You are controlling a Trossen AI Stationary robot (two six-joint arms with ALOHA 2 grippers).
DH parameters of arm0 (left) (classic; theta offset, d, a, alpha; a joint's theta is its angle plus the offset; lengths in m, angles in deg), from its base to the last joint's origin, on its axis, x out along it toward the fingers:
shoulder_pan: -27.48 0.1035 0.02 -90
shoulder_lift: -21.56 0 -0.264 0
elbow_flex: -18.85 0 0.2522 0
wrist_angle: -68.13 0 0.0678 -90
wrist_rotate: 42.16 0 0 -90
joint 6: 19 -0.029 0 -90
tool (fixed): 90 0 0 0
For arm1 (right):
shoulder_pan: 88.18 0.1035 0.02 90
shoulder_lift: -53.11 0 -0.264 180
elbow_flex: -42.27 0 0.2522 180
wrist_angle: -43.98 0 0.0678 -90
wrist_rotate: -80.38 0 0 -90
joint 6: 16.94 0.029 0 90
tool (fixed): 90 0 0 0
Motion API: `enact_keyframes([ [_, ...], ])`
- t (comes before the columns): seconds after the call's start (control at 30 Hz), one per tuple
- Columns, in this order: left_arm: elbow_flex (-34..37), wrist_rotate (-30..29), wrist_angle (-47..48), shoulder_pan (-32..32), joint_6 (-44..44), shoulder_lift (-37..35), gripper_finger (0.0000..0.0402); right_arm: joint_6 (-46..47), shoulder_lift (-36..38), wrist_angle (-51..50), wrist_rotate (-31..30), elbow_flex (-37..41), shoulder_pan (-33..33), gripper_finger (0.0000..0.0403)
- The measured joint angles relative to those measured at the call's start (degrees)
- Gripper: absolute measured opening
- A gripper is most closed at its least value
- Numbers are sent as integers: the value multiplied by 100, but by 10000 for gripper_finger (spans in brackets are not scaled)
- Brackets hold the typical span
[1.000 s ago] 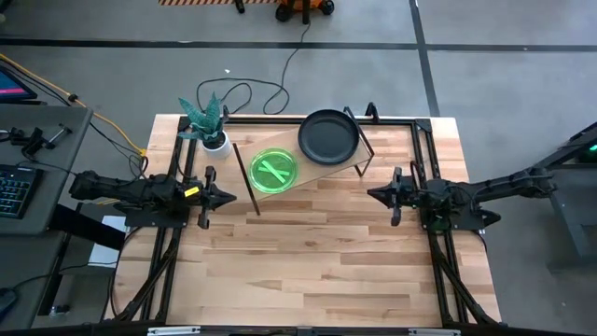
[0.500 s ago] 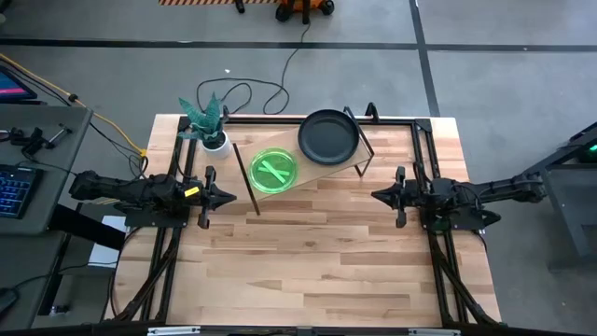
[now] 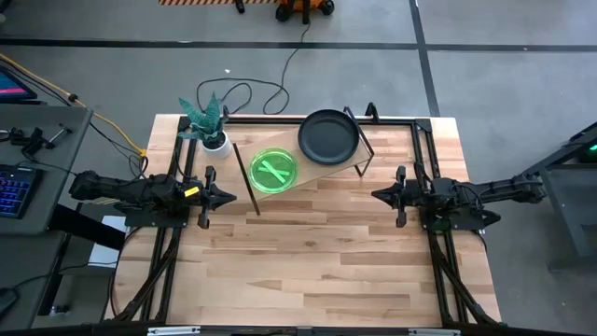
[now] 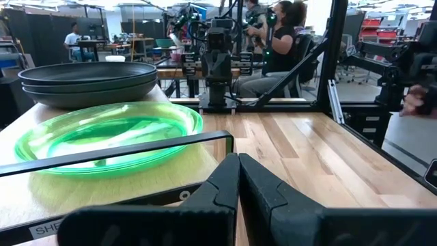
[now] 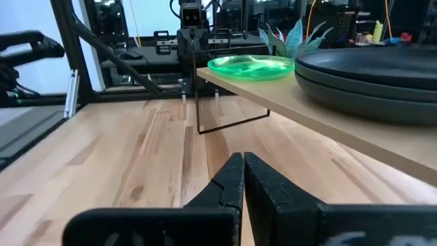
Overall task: Place and stack plates onto a shelf
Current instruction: Return to Home Position
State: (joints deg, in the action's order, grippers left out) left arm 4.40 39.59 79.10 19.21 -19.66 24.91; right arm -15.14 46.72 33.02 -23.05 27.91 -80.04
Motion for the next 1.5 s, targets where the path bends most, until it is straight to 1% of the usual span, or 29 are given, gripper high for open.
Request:
enact_keyframes([
  [0.23,0,0,2,0,0,-5,0,584,0,-2,9,0,0,0],
  [0.4,-4,0,27,0,0,-225,0,873,0,-2,11,0,0,0],
  [0.47,-10,-1,7,-2,0,-326,0,854,0,-2,11,0,0,0],
  [1.5,-4,4,7,0,0,-315,0,868,-2,-2,11,2,-1,0],
])
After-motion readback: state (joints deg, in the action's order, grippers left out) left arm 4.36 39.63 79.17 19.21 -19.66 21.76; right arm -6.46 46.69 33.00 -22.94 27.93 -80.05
